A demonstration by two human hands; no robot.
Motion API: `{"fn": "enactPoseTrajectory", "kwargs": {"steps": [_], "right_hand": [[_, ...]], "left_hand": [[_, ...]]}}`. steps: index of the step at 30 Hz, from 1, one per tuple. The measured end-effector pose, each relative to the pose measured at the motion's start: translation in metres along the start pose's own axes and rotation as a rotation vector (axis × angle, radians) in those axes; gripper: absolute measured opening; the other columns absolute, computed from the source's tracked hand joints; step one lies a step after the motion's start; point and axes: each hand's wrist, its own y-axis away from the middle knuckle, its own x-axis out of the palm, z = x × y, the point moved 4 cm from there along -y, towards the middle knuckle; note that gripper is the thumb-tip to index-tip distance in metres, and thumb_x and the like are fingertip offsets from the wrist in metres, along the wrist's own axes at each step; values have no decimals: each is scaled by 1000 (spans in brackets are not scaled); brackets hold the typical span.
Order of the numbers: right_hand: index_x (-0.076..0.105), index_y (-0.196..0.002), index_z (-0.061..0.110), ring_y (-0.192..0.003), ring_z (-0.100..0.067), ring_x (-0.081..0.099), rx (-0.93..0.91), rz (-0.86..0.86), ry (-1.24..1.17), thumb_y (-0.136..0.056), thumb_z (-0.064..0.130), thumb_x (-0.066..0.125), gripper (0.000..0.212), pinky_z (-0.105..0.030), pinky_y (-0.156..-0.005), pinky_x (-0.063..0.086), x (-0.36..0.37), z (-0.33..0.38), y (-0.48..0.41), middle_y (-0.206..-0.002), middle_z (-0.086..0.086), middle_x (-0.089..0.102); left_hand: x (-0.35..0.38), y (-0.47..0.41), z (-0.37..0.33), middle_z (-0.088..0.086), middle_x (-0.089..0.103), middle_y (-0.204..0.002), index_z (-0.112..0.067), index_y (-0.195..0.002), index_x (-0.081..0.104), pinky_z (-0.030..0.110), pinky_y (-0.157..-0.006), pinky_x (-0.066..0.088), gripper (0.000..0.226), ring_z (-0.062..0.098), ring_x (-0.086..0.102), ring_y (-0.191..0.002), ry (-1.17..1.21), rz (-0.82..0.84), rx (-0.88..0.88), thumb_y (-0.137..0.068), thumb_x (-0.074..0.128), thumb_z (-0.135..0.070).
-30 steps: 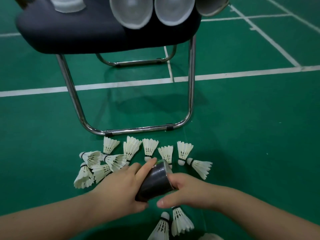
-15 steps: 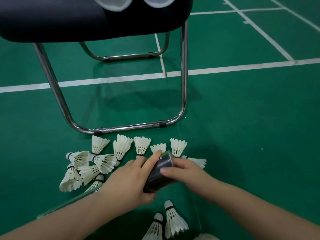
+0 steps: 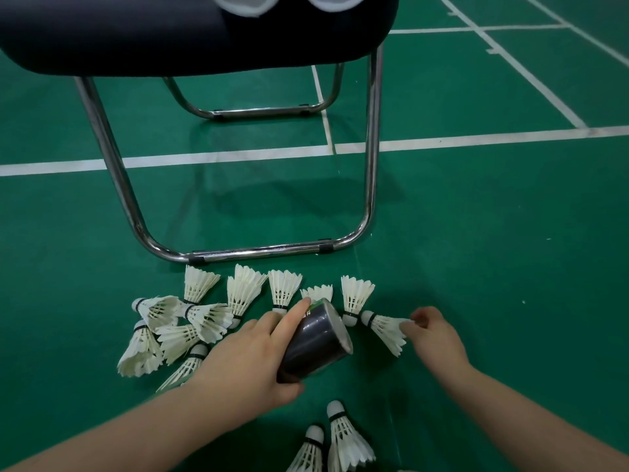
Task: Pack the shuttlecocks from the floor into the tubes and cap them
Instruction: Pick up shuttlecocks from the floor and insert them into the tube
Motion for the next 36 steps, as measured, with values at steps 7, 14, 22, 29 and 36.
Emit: {"fn": "enactPoseTrajectory", "kwargs": {"steps": [7,14,22,29,36], "right_hand": [[56,-119,4,-102,-27,54,154,107,-32,-90,32,56,40,-33,-82,41,16,-16,-15,-117,-13,59],[62,-75,10,-65,-20,47,-31,-63,-261,-89,15,54,16,-30,-56,32,3,-2,-11,-74,-10,60],[61,-59,5,-58,-8,46,-473,77,-607,-68,14,57,13,-17,-54,38,-10,57,29,-57,2,55],[74,-81,13,-76,-15,59,-518,508,-328,-73,46,59,38,-30,-78,45,16,74,51,-80,-15,69],[65,-113,5,-101,-4,61,-388,865,-226,-80,38,52,49,-8,-87,41,18,84,70,-114,-7,67]], "left_hand": [[4,0,6,-10,34,-134,-39,-137,-29,20,-93,40,102,8,43,-109,7,-4,-23,-79,54,-58],[4,-2,12,-10,37,-130,-39,-138,-28,20,-93,40,103,7,43,-105,20,-10,-37,-79,54,-58],[5,-3,11,-9,38,-130,-39,-138,-27,22,-94,42,104,8,45,-106,4,-15,-24,-79,55,-58],[4,0,3,-10,34,-134,-39,-137,-29,22,-96,41,104,7,43,-110,-8,1,-19,-79,55,-58],[-1,3,-9,-9,34,-132,-38,-138,-29,23,-93,41,102,9,42,-110,-15,-10,24,-80,54,-57]]}}
